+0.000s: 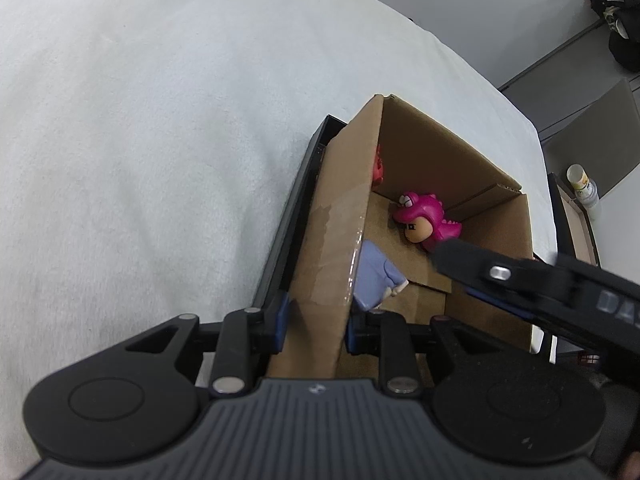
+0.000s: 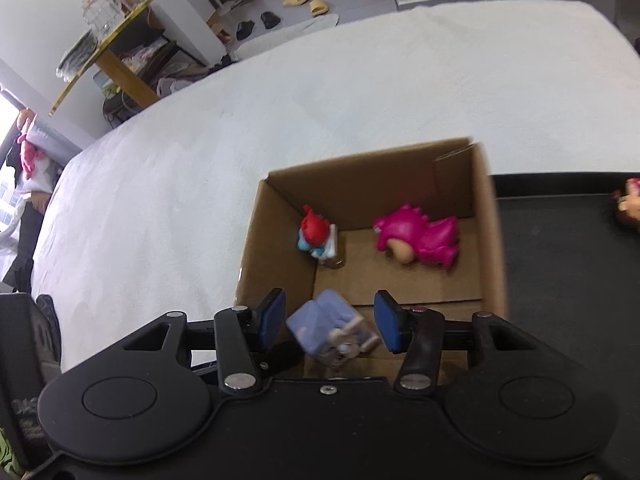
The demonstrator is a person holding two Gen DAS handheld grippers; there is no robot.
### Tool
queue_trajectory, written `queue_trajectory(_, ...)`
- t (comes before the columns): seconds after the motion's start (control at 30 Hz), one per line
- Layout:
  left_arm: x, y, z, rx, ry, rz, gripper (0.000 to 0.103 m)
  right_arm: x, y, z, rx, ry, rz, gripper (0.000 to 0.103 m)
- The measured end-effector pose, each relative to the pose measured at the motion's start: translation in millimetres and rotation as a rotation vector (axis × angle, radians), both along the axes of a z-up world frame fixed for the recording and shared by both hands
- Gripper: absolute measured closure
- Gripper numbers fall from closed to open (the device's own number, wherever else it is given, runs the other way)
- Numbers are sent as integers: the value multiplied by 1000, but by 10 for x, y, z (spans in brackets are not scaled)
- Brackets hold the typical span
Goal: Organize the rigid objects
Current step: 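Move the right gripper to the white plug charger and close on it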
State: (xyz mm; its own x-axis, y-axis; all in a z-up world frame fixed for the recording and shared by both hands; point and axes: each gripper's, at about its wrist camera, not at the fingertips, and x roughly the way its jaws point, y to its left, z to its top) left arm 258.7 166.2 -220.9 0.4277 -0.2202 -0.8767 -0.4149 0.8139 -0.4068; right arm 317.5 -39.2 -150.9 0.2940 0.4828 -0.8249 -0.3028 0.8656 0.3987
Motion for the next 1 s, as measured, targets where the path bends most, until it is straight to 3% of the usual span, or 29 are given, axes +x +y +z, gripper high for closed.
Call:
queue_trajectory(0.27,-4,-30,17,19,1,13,78,-13,-319,149,-7,-30,-42,53)
queue_trajectory(0.5,9,-53,27,31,7,26,78,-50,-634,225,-11,-50,-91,47)
queue_trajectory(1.0,32,-129,48,66,16,31,79,-102,-1429,96,-64,-64,-202,46)
